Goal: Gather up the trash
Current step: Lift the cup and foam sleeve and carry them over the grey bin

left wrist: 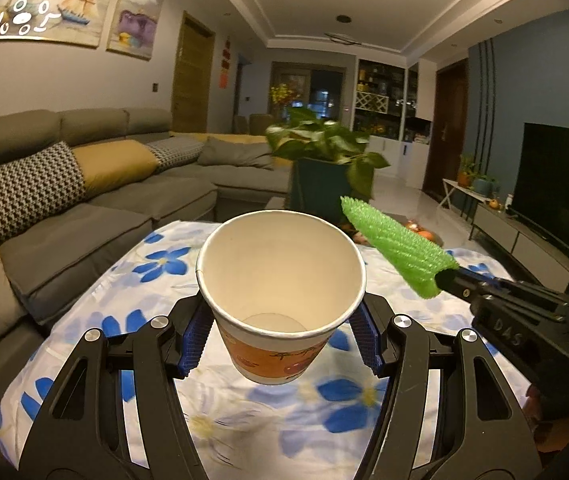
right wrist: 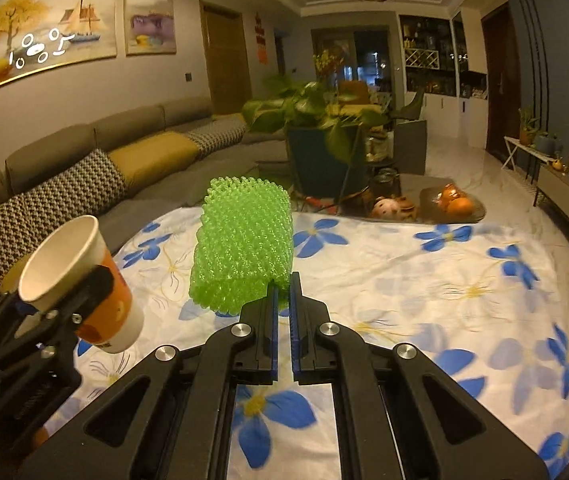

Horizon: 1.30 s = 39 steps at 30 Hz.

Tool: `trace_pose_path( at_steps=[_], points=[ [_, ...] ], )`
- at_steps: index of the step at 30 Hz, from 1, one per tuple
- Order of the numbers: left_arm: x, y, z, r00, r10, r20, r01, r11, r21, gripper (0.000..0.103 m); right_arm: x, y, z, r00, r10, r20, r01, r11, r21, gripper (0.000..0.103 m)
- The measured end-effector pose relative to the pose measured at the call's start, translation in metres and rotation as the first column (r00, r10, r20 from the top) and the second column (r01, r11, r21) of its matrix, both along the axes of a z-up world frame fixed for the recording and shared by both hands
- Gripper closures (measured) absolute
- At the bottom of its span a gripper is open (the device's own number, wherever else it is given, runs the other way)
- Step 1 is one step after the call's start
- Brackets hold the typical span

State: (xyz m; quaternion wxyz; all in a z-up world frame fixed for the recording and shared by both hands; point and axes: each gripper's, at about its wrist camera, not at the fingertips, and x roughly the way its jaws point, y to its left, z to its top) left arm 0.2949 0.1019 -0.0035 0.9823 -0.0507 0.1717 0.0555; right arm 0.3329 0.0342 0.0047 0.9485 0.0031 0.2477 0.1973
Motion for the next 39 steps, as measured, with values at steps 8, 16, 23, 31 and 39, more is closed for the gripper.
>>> trace_pose_path(
  at_steps=[8, 16, 23, 31, 39],
  points=[
    [-0.016, -0.045, 0.012, 0.997, -0.07, 0.014, 0.07, 0.997, 0.012, 0.042, -0.034, -0.054, 0.016, 0.997, -0.067, 0.027, 0.067, 0.998, 0.017, 0.097],
    [-0.027, -0.095, 0.018, 0.988, -0.151, 0.02, 0.15, 0.988, 0.031, 0.042, -0.065, -0.109, 0.023, 0.987, -0.155, 0.049, 0.153, 0.987, 0.039, 0.097],
    [-0.037, -0.141, 0.019, 0.972, -0.236, 0.021, 0.234, 0.971, 0.051, 0.042, -0.091, -0.159, 0.025, 0.969, -0.241, 0.06, 0.237, 0.97, 0.06, 0.097],
    [-0.046, -0.205, 0.022, 0.936, -0.351, 0.026, 0.349, 0.936, 0.053, 0.042, -0.118, -0.216, 0.016, 0.939, -0.34, 0.055, 0.335, 0.939, 0.075, 0.097],
    [-0.054, -0.282, 0.024, 0.875, -0.482, 0.036, 0.48, 0.876, 0.052, 0.042, -0.147, -0.28, 0.007, 0.883, -0.464, 0.064, 0.459, 0.885, 0.078, 0.097]
  ],
)
